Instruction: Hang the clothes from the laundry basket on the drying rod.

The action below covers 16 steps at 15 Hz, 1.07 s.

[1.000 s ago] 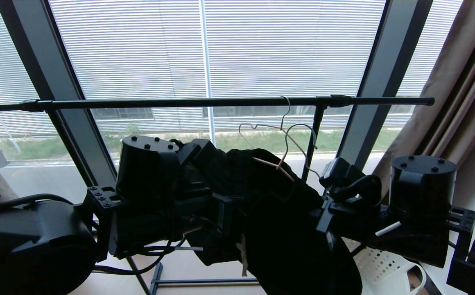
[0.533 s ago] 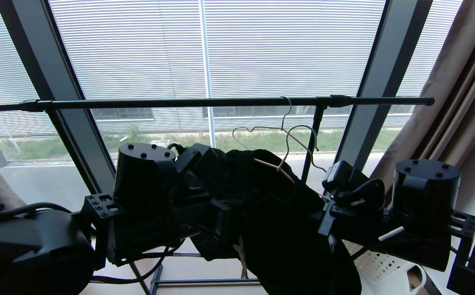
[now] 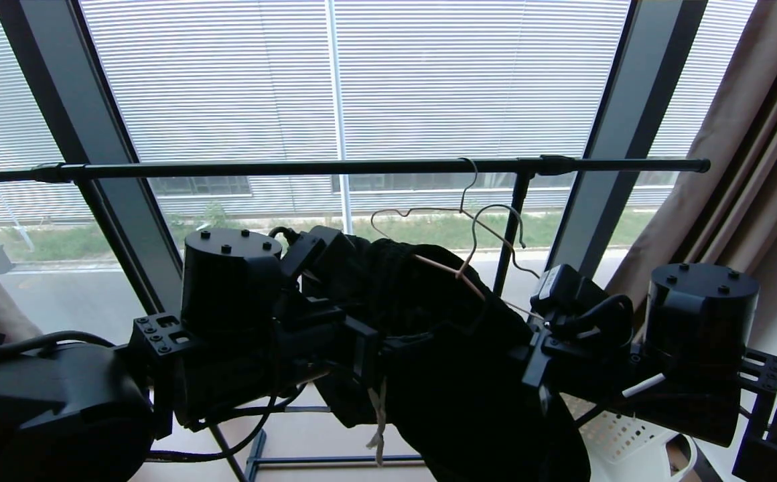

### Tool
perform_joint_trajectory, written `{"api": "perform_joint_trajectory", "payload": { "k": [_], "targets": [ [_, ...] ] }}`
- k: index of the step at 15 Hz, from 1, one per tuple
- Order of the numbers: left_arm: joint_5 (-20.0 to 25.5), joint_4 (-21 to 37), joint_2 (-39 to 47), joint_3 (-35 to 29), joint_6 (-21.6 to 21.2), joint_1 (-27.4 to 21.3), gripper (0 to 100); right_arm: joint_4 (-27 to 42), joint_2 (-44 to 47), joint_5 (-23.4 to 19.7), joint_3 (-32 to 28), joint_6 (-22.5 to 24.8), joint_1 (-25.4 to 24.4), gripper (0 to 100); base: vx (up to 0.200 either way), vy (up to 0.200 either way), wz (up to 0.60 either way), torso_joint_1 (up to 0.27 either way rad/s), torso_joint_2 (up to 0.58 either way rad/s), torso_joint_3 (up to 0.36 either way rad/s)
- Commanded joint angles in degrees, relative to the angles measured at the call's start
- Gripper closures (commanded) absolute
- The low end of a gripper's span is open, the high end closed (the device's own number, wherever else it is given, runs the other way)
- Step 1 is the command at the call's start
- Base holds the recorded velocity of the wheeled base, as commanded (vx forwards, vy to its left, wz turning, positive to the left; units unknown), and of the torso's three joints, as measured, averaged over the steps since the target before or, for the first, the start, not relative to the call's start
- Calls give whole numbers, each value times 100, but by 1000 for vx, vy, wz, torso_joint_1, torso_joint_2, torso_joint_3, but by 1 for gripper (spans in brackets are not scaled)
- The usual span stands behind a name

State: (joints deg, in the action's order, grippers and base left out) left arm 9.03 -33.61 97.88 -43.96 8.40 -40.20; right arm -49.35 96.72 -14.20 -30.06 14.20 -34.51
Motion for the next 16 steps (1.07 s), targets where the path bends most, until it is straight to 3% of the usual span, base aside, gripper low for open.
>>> {"api": "perform_joint_trajectory", "payload": {
  "k": [1, 8, 12, 14, 16],
  "targets": [
    [2, -14, -129, 10, 4, 4, 0, 4, -4, -4, 0, 4, -3, 100, 0, 0, 0, 0, 0, 0],
    [-7, -14, -876, 247, -14, -84, 0, -5, 14, -364, 18, 12, 252, 100, 0, 0, 0, 0, 0, 0],
    [-24, 74, -1438, 467, -137, 338, 0, -5, 5, -1085, 18, 83, 560, 100, 0, 0, 0, 0, 0, 0],
    [-16, 469, -1632, 423, -462, 760, 0, 4, 5, -1392, 53, 338, 656, 100, 0, 0, 0, 0, 0, 0],
    [134, 1331, -1825, 107, -972, 1217, 0, 13, 5, -1682, 159, 777, 797, 100, 0, 0, 0, 0, 0, 0]
  ]
}}
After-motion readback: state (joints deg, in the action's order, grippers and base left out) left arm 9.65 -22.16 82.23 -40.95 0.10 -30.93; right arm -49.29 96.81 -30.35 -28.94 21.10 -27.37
